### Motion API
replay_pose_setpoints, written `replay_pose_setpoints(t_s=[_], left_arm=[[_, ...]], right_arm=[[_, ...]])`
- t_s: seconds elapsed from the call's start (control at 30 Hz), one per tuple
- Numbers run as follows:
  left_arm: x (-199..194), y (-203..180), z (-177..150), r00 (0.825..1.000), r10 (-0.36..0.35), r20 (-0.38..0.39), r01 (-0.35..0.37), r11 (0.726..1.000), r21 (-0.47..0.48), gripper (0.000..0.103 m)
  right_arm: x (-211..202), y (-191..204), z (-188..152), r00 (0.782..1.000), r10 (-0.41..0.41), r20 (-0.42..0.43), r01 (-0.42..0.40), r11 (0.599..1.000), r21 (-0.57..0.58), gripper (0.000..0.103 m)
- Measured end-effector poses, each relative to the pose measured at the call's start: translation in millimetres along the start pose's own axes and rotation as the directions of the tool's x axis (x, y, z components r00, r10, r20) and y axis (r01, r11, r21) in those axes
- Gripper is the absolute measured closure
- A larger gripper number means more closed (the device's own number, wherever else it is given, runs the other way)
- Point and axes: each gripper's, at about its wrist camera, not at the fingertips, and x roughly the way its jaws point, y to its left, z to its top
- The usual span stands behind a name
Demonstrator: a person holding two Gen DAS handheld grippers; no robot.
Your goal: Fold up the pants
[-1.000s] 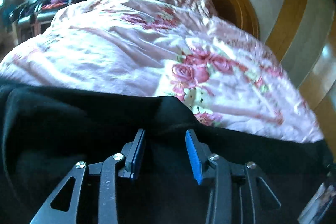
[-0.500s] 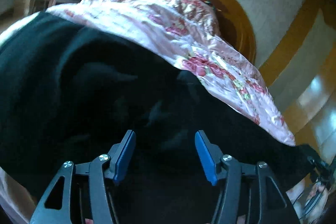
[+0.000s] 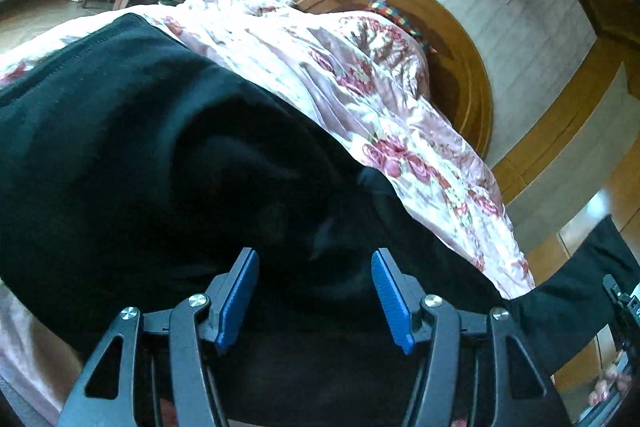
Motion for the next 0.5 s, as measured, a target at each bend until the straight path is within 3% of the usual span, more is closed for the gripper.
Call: replay_pose_setpoints(t_s=[0.27,0.43,0.5], left_arm=[[-2.3,7.4,-3.1,1.000,-0.001,0.004,0.001,0.999,-0.036,0.043],[1.7,3.2,-3.5,1.000,-0.011,-0.011,0.011,1.000,-0.022,0.043],[3.7,1.4,-4.6,1.000,-0.016,-0.021,0.015,1.000,-0.015,0.043]], right_arm=[[67.7,85.9,-54.8,0.976,0.044,-0.212,-0.076,0.986,-0.148,0.085],[99.5,99.8,-97.2,0.947,0.055,-0.318,-0.116,0.977,-0.178,0.079],[109.1,102.4,-115.2,0.932,0.058,-0.359,-0.132,0.974,-0.187,0.070]])
